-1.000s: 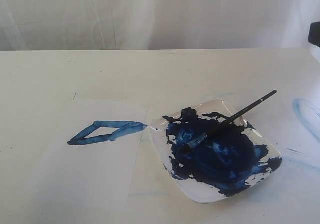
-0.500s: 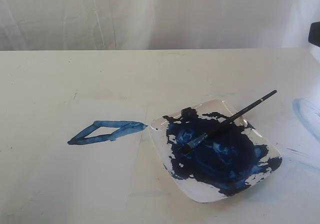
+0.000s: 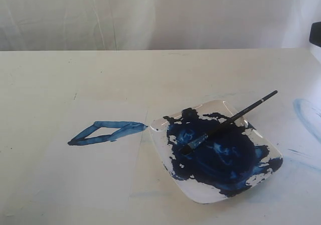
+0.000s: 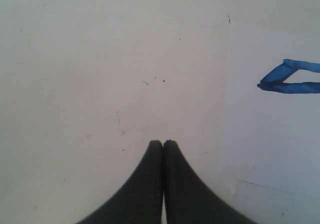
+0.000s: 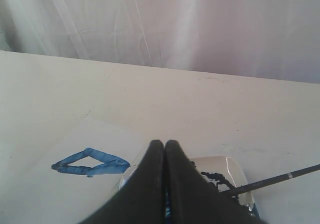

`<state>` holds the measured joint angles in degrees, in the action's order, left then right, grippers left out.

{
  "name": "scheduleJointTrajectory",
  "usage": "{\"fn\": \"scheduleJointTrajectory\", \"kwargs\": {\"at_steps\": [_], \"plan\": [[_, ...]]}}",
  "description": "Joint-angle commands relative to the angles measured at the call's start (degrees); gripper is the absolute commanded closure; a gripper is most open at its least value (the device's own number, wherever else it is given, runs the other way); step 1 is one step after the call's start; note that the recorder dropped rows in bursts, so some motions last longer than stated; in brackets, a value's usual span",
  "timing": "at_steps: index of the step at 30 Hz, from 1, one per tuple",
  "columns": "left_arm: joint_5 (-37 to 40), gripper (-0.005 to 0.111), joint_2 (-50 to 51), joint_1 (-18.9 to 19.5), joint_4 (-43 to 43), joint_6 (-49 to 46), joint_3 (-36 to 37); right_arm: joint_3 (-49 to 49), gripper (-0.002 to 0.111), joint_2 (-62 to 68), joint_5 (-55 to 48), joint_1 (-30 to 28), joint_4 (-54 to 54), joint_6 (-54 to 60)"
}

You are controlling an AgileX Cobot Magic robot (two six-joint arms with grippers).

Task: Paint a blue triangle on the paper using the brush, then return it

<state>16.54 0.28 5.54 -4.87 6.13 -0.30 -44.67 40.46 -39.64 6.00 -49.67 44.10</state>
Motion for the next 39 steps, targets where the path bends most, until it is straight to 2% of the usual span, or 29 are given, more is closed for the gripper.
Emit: {"fn": "scheduleJointTrajectory", "kwargs": {"at_steps": [1,9,16,27,39], "plan": [[-0.45,0.107,-0.28,-0.65,-0.68,-3.18,0.3,0.22,0.108,-0.34,0.51,0.22,0.23,0.59],[-0.34,0.107,-0.28,-0.65,-0.44,-8.86,0.3,0.22,0.108,-0.34,0.51,0.22,0.23,0.59],[-0.45,0.107,-0.28,-0.65,-0.44,-8.88,0.3,0.22,0.108,-0.34,0.51,0.22,0.23,0.59],[-0.45,0.107,-0.28,-5.67,-0.44,-8.88,0.3,0.22,0.108,-0.34,0.51,0.22,0.23,0.59],[-0.45,0.107,-0.28,-5.72,-0.44,-8.88,0.3,0.22,0.108,-0.34,0.3,0.72,0.19,0.59]]}}
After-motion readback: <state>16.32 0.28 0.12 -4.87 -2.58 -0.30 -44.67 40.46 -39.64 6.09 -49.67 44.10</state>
